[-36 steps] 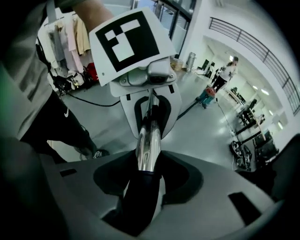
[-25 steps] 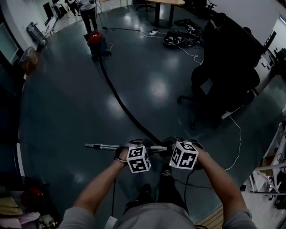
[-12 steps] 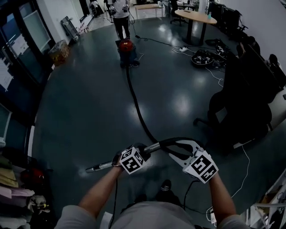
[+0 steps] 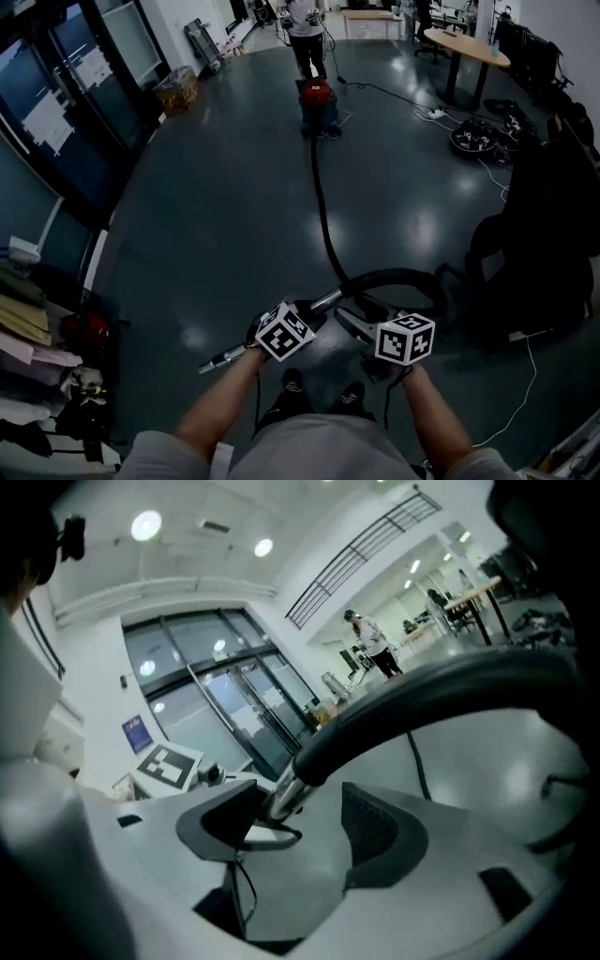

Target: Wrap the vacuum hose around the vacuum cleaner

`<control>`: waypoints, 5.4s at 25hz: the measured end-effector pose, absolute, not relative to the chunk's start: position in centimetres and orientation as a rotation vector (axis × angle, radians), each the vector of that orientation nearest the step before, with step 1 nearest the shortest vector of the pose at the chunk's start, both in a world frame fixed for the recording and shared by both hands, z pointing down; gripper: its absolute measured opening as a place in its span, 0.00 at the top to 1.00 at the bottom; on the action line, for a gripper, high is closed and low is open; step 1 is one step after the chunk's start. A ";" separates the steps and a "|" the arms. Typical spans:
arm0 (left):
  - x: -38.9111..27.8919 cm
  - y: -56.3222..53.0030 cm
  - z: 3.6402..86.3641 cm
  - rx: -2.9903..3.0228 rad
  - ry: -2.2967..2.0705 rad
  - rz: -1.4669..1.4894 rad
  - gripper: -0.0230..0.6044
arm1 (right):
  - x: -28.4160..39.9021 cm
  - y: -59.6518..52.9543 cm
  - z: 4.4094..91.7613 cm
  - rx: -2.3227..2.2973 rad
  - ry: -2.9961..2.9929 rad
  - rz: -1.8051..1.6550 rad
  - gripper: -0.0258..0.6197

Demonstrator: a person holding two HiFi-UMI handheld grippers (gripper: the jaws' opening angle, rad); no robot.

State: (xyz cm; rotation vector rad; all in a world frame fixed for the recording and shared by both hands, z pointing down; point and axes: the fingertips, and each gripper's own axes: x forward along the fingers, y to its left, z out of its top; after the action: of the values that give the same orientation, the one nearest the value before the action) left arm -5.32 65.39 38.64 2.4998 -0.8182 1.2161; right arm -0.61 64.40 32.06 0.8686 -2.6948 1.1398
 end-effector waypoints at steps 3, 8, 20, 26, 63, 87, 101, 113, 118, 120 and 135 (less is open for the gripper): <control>-6.7 65.8 38.7 2.477 -0.816 1.181 0.71 | -3.8 63.2 32.7 0.881 -2.705 1.369 0.54; -7.7 65.7 39.1 2.508 -0.770 1.133 0.71 | -7.8 62.0 35.1 0.966 -2.662 1.606 0.54; -13.3 62.5 40.1 2.651 -0.518 1.082 0.71 | -14.7 56.7 34.9 1.263 -2.657 1.420 0.75; -16.2 60.5 40.1 2.759 -0.384 1.058 0.70 | -17.1 55.0 33.9 1.331 -2.644 1.283 0.76; -13.9 43.2 38.4 2.577 -0.625 0.889 0.72 | -9.5 32.0 29.1 1.381 -2.788 1.491 0.76; -22.6 33.5 38.6 2.647 -0.543 0.672 0.72 | -23.9 24.3 32.6 1.433 -2.600 1.485 0.86; -39.3 30.2 40.9 2.658 -0.421 0.845 0.63 | -30.5 17.1 32.3 1.484 -2.476 1.117 0.86; -39.3 22.5 34.0 2.923 -0.660 0.936 0.63 | -37.1 18.0 37.9 1.019 -2.391 0.778 0.86; -38.0 19.7 31.1 3.012 -0.738 1.056 0.63 | -38.0 17.5 39.0 0.830 -2.384 0.621 0.86; -37.1 18.8 30.6 3.032 -0.778 1.105 0.63 | -37.5 17.1 39.4 0.768 -2.378 0.570 0.86; -25.7 15.1 24.2 3.154 -0.780 1.579 0.63 | -29.5 15.9 41.8 0.291 -2.247 0.382 0.86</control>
State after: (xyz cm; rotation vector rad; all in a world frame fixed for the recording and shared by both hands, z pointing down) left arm -25.66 15.07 24.24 3.1543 -0.7802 1.5789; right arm -29.50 15.90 41.81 0.2912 -2.2474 0.3824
